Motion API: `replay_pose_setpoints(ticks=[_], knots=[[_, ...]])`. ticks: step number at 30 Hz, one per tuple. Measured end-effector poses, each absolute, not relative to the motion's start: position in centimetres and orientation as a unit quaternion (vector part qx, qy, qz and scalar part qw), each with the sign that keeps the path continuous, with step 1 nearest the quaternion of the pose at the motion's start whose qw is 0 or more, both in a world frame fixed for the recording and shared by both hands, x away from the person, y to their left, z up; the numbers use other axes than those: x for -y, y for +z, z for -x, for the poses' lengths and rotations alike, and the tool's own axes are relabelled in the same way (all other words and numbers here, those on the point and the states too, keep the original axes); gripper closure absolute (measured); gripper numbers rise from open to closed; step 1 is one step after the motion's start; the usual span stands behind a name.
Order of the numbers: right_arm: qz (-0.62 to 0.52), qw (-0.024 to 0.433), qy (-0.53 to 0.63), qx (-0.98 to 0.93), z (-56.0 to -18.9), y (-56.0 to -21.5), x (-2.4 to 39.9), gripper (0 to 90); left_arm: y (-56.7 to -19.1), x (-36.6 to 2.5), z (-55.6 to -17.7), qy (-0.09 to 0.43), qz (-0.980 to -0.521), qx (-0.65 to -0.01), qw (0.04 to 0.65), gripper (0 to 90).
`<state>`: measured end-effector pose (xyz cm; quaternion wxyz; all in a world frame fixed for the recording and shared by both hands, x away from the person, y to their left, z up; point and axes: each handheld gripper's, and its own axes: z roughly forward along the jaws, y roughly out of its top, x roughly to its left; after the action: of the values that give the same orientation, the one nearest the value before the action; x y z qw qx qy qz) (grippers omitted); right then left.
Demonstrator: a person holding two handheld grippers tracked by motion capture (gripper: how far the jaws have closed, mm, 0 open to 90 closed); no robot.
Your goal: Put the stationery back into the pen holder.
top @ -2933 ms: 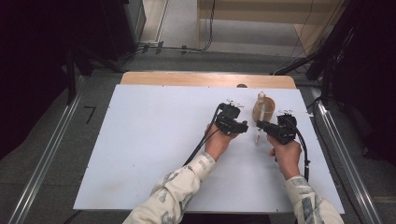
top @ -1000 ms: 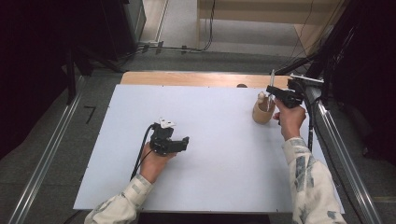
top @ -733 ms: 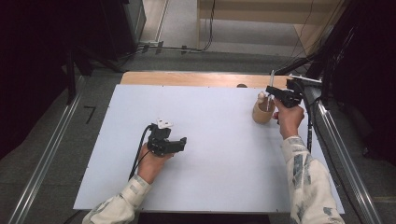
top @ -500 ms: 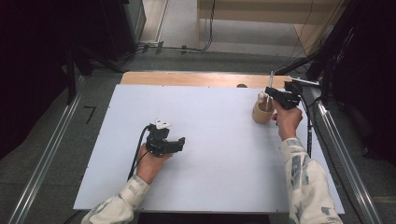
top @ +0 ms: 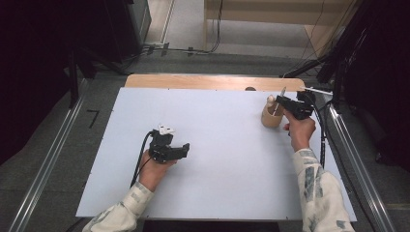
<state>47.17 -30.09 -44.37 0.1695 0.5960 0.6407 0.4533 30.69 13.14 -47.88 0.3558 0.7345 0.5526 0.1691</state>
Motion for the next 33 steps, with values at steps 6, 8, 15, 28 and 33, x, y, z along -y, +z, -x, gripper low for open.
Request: replay_pose_setpoints(ticks=[6,8,15,28,33], knots=[[-0.587,0.172,0.449,-0.652,-46.4,-44.3,30.7,53.1,-47.9,-13.6,-30.5,0.170,-0.732,-0.557,0.355,26.3],[-0.580,0.184,0.440,-0.660,-45.9,-44.0,30.7,46.9,-47.8,-13.8,-30.4,0.170,-0.729,-0.558,0.357,26.1],[-0.561,0.203,0.414,-0.687,-44.1,-43.4,30.4,26.4,-47.7,-15.2,-30.0,0.174,-0.718,-0.569,0.360,25.6],[-0.555,0.192,0.351,-0.729,-40.1,-44.9,29.8,10.2,-47.7,-18.8,-29.3,0.200,-0.684,-0.604,0.357,17.4],[-0.552,0.187,0.343,-0.737,-38.6,-45.6,30.3,10.3,-47.8,-20.0,-28.9,0.208,-0.676,-0.612,0.354,12.5]])
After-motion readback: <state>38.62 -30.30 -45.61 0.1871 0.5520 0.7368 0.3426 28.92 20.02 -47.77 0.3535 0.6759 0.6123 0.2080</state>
